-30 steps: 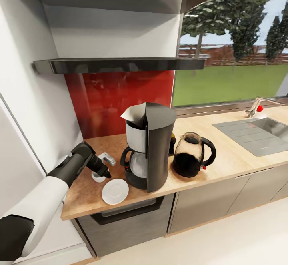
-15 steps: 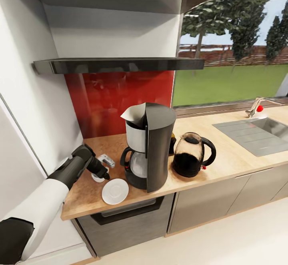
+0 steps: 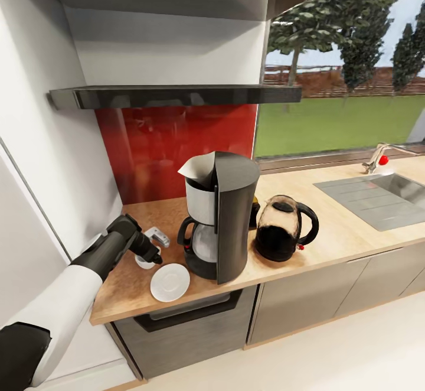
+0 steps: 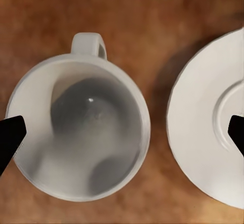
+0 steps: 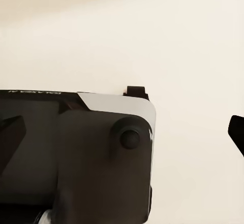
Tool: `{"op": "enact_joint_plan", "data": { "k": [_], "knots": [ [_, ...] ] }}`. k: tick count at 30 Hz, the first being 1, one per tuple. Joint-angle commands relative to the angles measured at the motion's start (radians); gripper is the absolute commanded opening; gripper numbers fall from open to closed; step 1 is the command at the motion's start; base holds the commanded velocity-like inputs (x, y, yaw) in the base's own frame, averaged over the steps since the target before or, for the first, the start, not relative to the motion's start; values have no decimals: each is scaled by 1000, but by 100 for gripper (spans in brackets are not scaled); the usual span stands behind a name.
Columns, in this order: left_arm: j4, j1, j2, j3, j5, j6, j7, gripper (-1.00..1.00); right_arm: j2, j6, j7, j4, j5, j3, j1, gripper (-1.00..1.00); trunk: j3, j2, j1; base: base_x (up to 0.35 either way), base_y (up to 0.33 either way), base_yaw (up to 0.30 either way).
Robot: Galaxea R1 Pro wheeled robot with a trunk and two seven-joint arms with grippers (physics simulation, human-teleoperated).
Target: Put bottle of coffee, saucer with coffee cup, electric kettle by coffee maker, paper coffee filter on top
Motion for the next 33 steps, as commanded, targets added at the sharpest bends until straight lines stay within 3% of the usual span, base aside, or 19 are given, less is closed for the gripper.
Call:
{"op": "enact_joint_plan", "data": {
  "k": [1, 19, 33],
  "knots": [
    [0, -1, 1, -2, -10, -12, -9, 100, 0, 1, 3, -1, -10, 8, -1, 100, -2, -2, 1, 0, 0, 0],
    [7, 0, -1, -2, -6, -48, -7, 100, 0, 1, 3, -1, -10, 9, -1, 100, -2, -2, 1, 0, 0, 0],
    [7, 34, 1, 5, -7, -68, -6, 100, 0, 1, 3, -1, -10, 9, 0, 100, -2, -2, 1, 0, 0, 0]
  ]
}}
